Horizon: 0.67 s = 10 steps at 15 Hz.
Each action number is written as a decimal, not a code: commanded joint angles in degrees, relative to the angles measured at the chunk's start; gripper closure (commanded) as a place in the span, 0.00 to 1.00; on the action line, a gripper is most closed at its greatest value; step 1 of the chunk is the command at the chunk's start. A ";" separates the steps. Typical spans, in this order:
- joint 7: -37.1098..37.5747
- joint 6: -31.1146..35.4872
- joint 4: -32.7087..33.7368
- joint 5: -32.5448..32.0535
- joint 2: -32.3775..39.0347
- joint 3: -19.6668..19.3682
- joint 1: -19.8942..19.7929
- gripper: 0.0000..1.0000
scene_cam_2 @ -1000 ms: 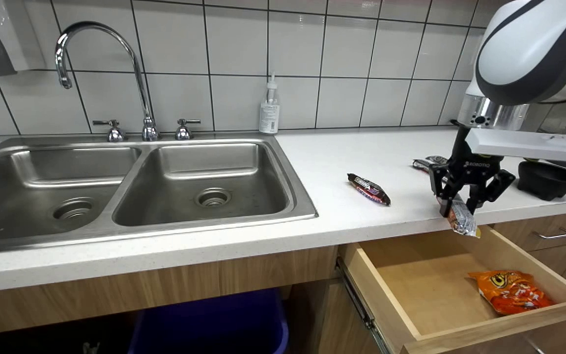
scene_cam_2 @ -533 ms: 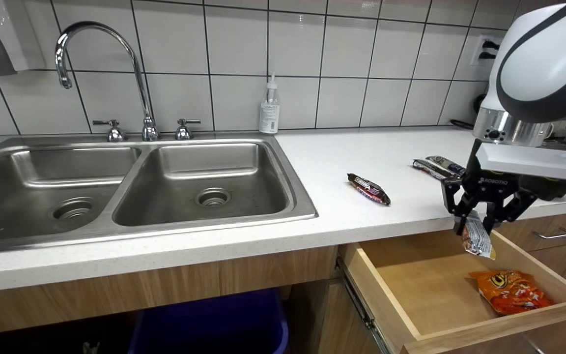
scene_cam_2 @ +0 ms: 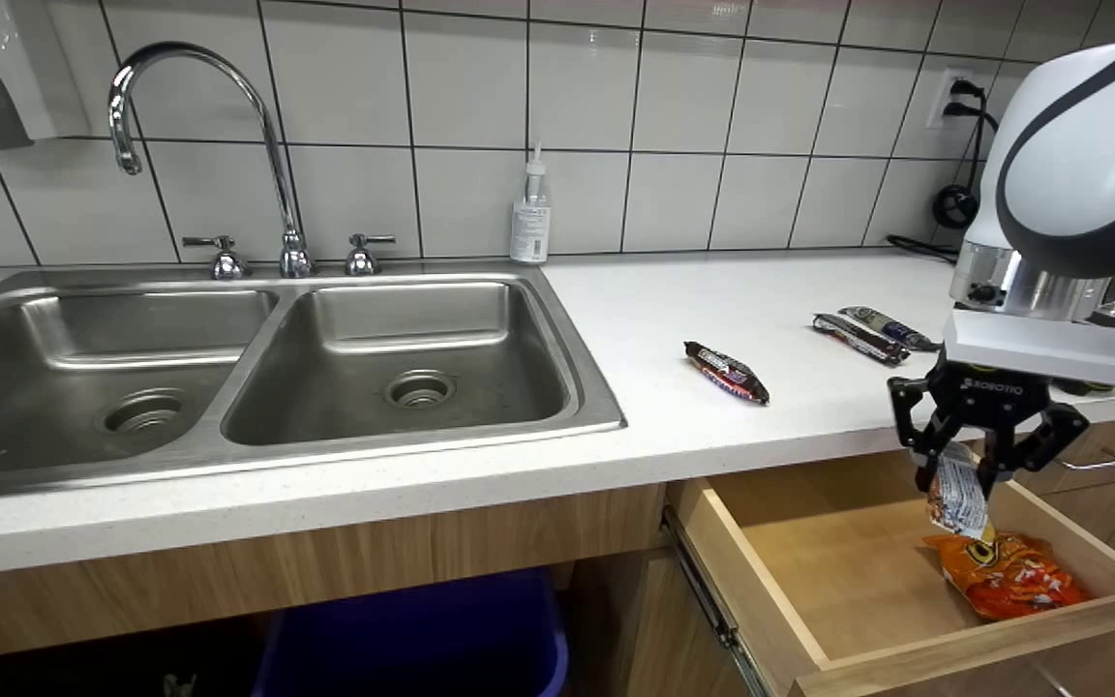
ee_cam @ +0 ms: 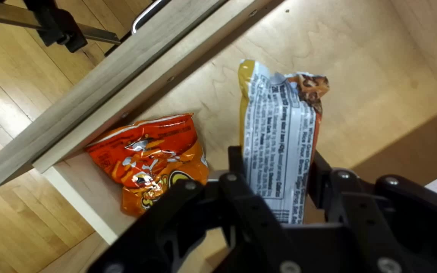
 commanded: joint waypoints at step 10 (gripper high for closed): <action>6.09 1.73 2.06 2.32 6.77 -2.22 0.00 0.84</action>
